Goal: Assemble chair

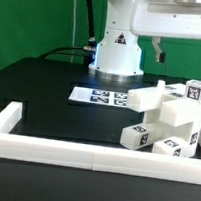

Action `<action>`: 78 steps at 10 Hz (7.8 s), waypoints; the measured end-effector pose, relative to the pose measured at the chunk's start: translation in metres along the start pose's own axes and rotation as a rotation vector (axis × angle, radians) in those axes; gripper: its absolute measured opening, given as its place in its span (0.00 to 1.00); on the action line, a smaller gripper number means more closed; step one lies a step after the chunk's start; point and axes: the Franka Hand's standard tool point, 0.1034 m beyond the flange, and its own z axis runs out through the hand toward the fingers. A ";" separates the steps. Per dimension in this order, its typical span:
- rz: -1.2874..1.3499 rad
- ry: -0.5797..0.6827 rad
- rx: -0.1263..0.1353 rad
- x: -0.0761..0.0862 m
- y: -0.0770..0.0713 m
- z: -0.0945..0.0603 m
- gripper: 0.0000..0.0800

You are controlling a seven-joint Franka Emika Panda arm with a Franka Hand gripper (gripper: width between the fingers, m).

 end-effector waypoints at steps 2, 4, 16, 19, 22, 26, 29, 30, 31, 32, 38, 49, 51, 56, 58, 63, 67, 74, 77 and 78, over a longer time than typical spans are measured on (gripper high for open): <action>-0.015 0.001 0.002 -0.006 0.004 0.002 0.81; -0.015 0.000 0.001 -0.007 0.004 0.003 0.81; -0.195 0.053 -0.015 -0.060 0.041 0.033 0.81; -0.227 0.051 -0.043 -0.076 0.055 0.049 0.81; -0.242 0.053 -0.058 -0.080 0.058 0.058 0.81; -0.251 0.038 -0.068 -0.083 0.051 0.069 0.81; -0.259 0.037 -0.068 -0.082 0.044 0.072 0.81; -0.253 0.036 -0.067 -0.081 0.039 0.073 0.81; -0.254 0.037 -0.064 -0.077 0.034 0.073 0.81; -0.257 0.043 -0.061 -0.072 0.031 0.072 0.81; -0.262 0.061 -0.046 -0.041 0.011 0.064 0.81; -0.197 0.025 0.000 -0.069 0.025 0.049 0.81; -0.197 0.023 -0.012 -0.083 0.021 0.061 0.81; -0.215 0.036 -0.057 -0.095 0.028 0.092 0.81; -0.220 0.029 -0.069 -0.098 0.030 0.101 0.81; -0.219 0.014 -0.085 -0.092 0.026 0.121 0.81; -0.220 0.003 -0.096 -0.090 0.027 0.132 0.81; -0.215 -0.002 -0.100 -0.091 0.031 0.133 0.35; -0.219 -0.001 -0.097 -0.089 0.036 0.126 0.35; -0.220 -0.017 -0.087 -0.088 0.041 0.114 0.35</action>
Offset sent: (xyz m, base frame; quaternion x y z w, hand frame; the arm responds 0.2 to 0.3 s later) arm 0.0000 0.0000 0.0000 0.0000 0.0000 0.0000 1.0000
